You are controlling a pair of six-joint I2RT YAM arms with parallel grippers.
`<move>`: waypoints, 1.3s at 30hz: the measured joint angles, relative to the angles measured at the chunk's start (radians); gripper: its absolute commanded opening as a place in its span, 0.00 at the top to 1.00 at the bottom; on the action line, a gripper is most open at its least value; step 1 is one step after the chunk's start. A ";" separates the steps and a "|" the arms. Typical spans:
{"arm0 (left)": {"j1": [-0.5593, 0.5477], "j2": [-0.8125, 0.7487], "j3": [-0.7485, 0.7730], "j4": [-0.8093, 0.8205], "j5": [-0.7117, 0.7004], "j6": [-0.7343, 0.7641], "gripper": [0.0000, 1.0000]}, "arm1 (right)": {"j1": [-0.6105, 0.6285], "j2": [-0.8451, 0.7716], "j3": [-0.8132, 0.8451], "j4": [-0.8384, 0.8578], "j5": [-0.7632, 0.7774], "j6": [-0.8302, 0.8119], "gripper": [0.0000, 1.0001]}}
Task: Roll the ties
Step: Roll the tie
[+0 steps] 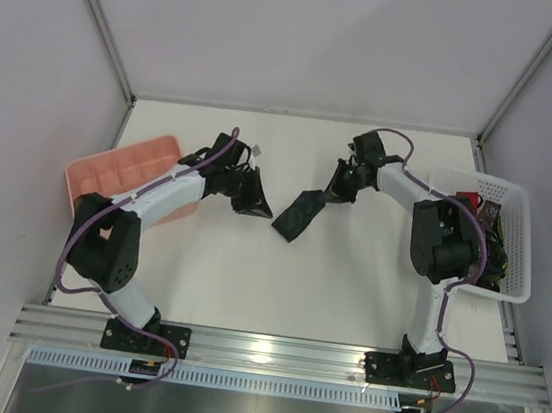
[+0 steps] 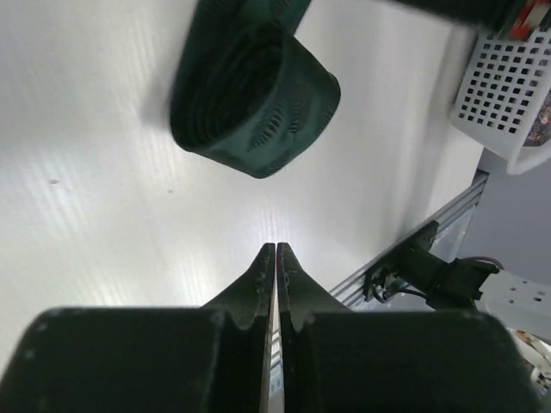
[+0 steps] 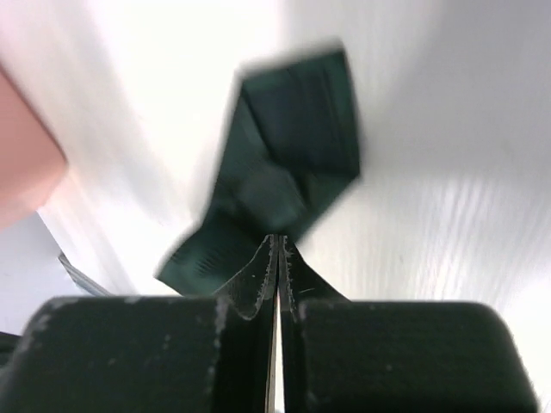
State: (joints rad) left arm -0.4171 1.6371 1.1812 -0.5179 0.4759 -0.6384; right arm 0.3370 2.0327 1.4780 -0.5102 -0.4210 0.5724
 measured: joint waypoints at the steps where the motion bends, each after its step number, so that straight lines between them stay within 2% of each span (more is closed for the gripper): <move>1: -0.011 0.001 -0.005 0.010 0.009 -0.013 0.96 | -0.002 0.014 0.038 0.002 0.004 -0.012 1.00; 2: -0.029 0.008 -0.005 0.017 0.014 -0.022 1.00 | -0.003 0.029 0.075 0.002 0.008 -0.023 1.00; 7: -0.125 0.056 0.012 0.031 0.002 -0.063 1.00 | -0.004 0.141 0.236 -0.003 0.036 -0.035 1.00; 15: -0.159 0.190 0.081 0.064 -0.050 -0.128 1.00 | -0.005 0.249 0.269 -0.023 0.068 -0.006 1.00; 30: -0.156 0.474 0.359 0.045 -0.004 -0.147 0.99 | -0.004 0.145 0.064 0.092 0.052 0.078 1.00; 39: -0.131 0.500 0.369 0.029 0.003 -0.130 1.00 | 0.005 0.095 -0.018 0.089 0.028 0.127 1.00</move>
State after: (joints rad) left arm -0.5484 2.1376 1.5505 -0.4892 0.4789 -0.7681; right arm 0.3424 2.1281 1.4605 -0.4217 -0.3927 0.6991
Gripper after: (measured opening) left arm 0.007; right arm 0.009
